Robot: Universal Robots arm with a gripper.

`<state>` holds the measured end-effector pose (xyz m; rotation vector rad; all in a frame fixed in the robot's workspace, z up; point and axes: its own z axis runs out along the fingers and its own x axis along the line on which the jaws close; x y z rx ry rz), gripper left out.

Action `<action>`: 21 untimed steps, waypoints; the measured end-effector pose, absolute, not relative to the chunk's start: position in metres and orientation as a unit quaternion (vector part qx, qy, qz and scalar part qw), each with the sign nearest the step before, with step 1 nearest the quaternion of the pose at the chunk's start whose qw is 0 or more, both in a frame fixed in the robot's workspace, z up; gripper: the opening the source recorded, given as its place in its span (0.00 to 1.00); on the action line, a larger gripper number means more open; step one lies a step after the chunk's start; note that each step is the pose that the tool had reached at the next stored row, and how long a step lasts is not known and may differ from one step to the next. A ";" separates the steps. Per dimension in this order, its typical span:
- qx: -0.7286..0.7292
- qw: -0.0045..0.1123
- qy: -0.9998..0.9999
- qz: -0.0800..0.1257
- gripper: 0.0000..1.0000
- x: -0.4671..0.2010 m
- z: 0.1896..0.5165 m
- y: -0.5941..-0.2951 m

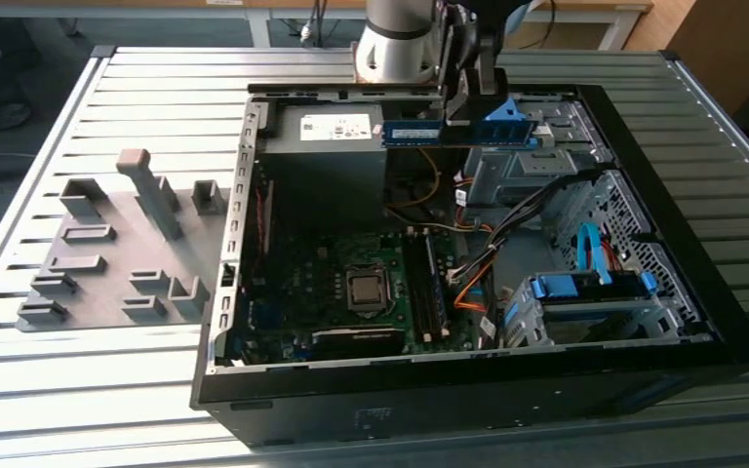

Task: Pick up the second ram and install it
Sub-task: 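Insert the second ram into the second slot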

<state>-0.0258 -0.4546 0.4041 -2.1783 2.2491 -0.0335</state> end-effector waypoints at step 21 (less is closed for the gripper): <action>-0.645 0.004 0.764 -0.011 0.14 -0.025 0.404 -0.455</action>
